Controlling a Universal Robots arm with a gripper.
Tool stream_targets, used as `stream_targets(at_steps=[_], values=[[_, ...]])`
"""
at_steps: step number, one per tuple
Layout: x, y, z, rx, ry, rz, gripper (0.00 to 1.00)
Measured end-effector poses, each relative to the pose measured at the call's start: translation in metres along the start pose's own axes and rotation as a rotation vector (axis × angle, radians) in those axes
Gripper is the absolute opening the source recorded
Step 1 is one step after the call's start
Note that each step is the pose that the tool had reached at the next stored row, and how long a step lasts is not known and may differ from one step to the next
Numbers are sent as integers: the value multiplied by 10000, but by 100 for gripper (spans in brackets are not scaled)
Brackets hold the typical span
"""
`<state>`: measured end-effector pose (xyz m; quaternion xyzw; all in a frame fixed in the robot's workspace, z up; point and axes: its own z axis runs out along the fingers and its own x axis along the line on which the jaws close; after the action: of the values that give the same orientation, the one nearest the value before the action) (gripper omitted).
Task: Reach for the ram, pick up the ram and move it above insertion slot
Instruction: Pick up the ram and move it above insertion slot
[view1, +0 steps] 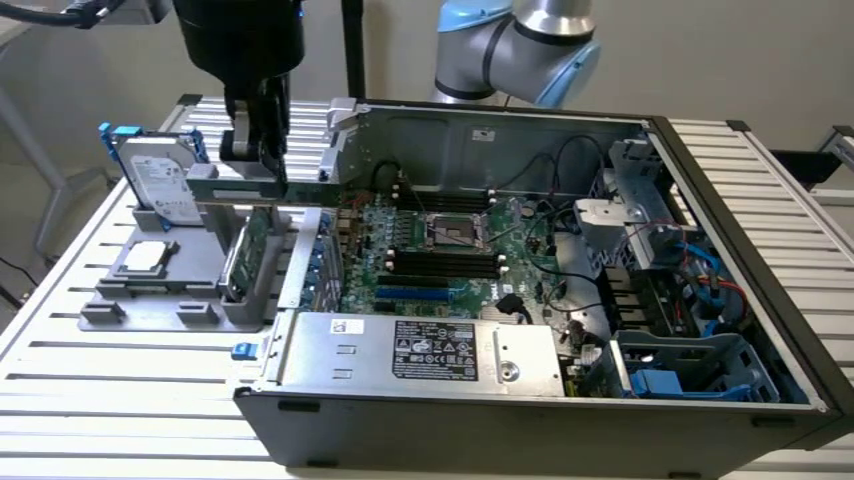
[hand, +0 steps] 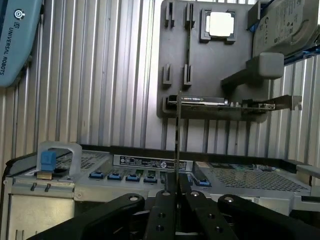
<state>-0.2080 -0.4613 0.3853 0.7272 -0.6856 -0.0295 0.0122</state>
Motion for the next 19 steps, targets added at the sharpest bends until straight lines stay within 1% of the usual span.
stream_targets(at_steps=[2,9,16,19], values=[[4,-90,-9,0,-13,-1,14],[12,-409,-33,5,-105,-6,14],[5,-728,-51,8,-150,-8,14],[-1,-863,-59,8,-160,-9,14]])
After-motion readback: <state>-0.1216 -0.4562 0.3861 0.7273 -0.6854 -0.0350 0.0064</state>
